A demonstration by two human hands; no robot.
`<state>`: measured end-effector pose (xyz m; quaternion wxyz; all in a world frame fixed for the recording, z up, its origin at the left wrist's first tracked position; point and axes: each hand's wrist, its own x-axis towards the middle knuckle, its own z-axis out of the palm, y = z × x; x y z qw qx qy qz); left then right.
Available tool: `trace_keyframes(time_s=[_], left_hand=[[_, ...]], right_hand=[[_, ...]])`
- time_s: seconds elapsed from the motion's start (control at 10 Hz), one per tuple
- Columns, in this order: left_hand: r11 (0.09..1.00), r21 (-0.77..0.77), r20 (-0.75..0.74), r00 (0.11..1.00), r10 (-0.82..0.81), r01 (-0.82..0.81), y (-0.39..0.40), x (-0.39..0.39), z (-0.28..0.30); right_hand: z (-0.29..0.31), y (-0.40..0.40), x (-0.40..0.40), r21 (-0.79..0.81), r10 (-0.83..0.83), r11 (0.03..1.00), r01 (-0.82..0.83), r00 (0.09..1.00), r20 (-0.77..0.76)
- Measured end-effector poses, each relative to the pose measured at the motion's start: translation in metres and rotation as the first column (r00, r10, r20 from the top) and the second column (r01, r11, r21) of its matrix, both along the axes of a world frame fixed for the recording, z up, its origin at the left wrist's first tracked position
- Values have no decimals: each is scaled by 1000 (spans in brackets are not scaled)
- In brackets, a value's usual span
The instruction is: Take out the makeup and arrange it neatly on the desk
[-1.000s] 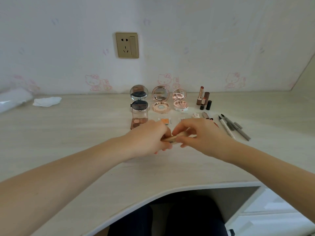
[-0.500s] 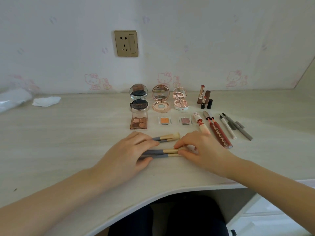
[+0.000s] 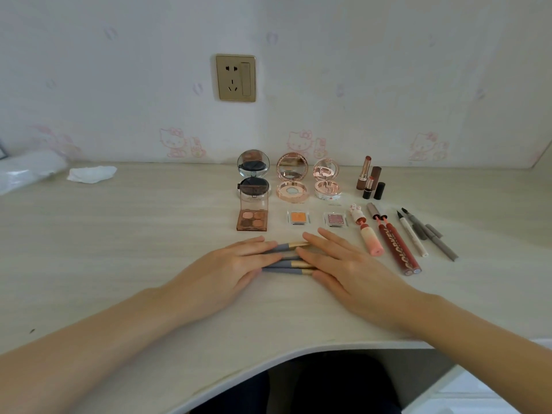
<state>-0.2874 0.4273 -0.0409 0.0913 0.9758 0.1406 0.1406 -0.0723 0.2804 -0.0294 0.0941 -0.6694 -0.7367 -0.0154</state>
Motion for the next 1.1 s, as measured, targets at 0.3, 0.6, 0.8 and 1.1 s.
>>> trace_keyframes(time_s=[0.3, 0.6, 0.8, 1.1], left_hand=[[998, 67, -69, 998, -5, 9, 13, 5, 2], [993, 115, -80, 997, 20, -11, 7, 0, 3], [993, 86, 8, 997, 79, -79, -8, 1, 15], [975, 39, 118, 970, 215, -221, -47, -11, 11]], right_hand=[[1, 13, -2, -71, -44, 996, 50, 996, 80], [1, 8, -2, -9, -68, 998, 69, 994, 84], [8, -3, -5, 25, -115, 993, 115, 993, -22], [33, -49, -5, 82, -238, 966, 244, 968, -79]])
